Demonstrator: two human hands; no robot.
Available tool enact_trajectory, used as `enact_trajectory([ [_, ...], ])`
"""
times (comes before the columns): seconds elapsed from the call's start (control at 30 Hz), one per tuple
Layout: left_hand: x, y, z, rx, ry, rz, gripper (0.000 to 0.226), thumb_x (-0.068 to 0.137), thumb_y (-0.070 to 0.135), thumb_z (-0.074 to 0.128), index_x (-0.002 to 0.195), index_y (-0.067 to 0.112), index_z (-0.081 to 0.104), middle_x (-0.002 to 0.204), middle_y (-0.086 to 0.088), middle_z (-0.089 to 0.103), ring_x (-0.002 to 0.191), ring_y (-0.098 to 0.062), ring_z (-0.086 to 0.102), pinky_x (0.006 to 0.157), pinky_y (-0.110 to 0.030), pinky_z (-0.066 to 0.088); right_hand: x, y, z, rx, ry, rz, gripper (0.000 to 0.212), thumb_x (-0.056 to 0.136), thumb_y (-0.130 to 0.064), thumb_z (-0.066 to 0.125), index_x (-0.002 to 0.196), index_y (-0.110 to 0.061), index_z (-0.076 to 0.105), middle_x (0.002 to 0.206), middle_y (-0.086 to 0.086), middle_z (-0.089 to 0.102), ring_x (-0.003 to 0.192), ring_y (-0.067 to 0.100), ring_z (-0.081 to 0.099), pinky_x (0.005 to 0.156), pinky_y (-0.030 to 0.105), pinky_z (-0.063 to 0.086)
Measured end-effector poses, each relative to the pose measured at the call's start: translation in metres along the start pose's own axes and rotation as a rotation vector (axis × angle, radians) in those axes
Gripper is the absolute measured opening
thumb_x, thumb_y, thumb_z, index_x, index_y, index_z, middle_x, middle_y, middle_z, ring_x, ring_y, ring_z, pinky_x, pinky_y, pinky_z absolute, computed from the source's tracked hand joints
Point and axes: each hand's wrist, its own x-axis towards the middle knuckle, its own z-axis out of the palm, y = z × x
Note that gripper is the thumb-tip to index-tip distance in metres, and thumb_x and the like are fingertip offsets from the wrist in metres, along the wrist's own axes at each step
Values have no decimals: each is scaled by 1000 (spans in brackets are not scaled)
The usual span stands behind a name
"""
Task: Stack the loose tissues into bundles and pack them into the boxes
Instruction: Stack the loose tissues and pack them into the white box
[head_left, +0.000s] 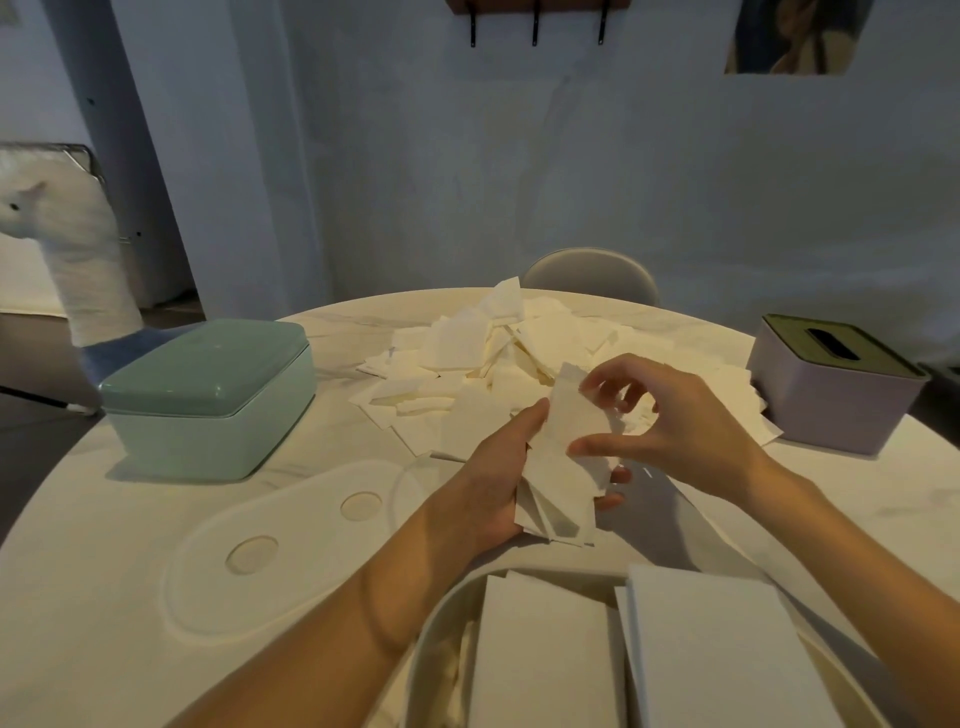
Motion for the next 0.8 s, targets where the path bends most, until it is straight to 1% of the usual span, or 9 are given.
enact_trajectory([
  [0.17, -9, 4, 7, -33, -121, 34, 43, 100, 59, 51, 125, 27, 64, 110, -11, 77, 105, -32, 72, 90, -49, 60, 1, 3, 1, 37, -2, 15, 56, 60, -63, 76, 104, -30, 65, 98, -15, 65, 84, 14, 60, 69, 16, 54],
  [0.3, -12, 2, 7, -80, -127, 248, 50, 100, 56, 56, 134, 19, 62, 129, -20, 68, 124, -41, 63, 108, -58, 48, 1, 3, 2, 12, -6, 7, 46, 64, -60, 74, 101, -32, 66, 97, -17, 63, 84, 11, 60, 66, 11, 48],
  [0.33, 3, 5, 1, -174, -22, 276, 56, 103, 53, 53, 141, 12, 57, 137, -24, 62, 132, -43, 56, 115, -55, 41, 1, 3, 1, 31, 6, -10, 41, 66, -57, 74, 99, -34, 65, 96, -19, 64, 85, 7, 61, 67, 9, 49],
  [0.37, 8, -2, -3, -385, -91, 342, 62, 107, 53, 44, 146, 6, 51, 142, -26, 57, 140, -42, 48, 123, -52, 30, 1, 3, 0, 49, 20, -27, 36, 69, -54, 74, 97, -34, 66, 94, -20, 66, 86, 4, 62, 68, 7, 50],
  [0.4, 13, -6, -5, -288, -87, 231, 66, 107, 58, 38, 147, 6, 49, 141, -24, 59, 143, -39, 46, 124, -51, 27, 1, 3, -2, 59, 31, -40, 30, 71, -51, 74, 95, -34, 67, 92, -19, 67, 85, 2, 63, 68, 7, 49],
  [0.43, 15, -8, 0, -154, -2, 307, 63, 104, 61, 41, 140, 11, 55, 131, -18, 67, 137, -35, 53, 118, -49, 39, 2, 3, -3, 61, 35, -46, 25, 73, -49, 73, 92, -33, 68, 89, -18, 68, 83, 2, 64, 68, 7, 49],
  [0.5, 10, -3, -2, -93, -51, 75, 56, 98, 63, 54, 133, 20, 61, 121, -12, 73, 119, -35, 68, 97, -52, 57, 2, 3, -6, 52, 52, -41, 23, 75, -48, 71, 92, -32, 70, 89, -17, 69, 81, 6, 65, 66, 9, 51],
  [0.63, 9, -2, -8, -75, -39, 87, 73, 89, 69, 63, 144, 23, 53, 136, -15, 66, 125, -39, 63, 101, -58, 54, 5, 1, -16, 92, 84, 30, 25, 79, -48, 67, 97, -31, 66, 98, -16, 69, 87, 5, 67, 75, 12, 55],
  [0.8, 3, 7, 2, 33, -46, 176, 46, 95, 63, 53, 113, 22, 63, 107, 0, 70, 97, -16, 71, 88, -33, 59, 5, -2, -20, 175, 109, 125, 29, 83, -44, 68, 104, -24, 69, 101, -11, 70, 92, 10, 68, 82, 23, 58],
])
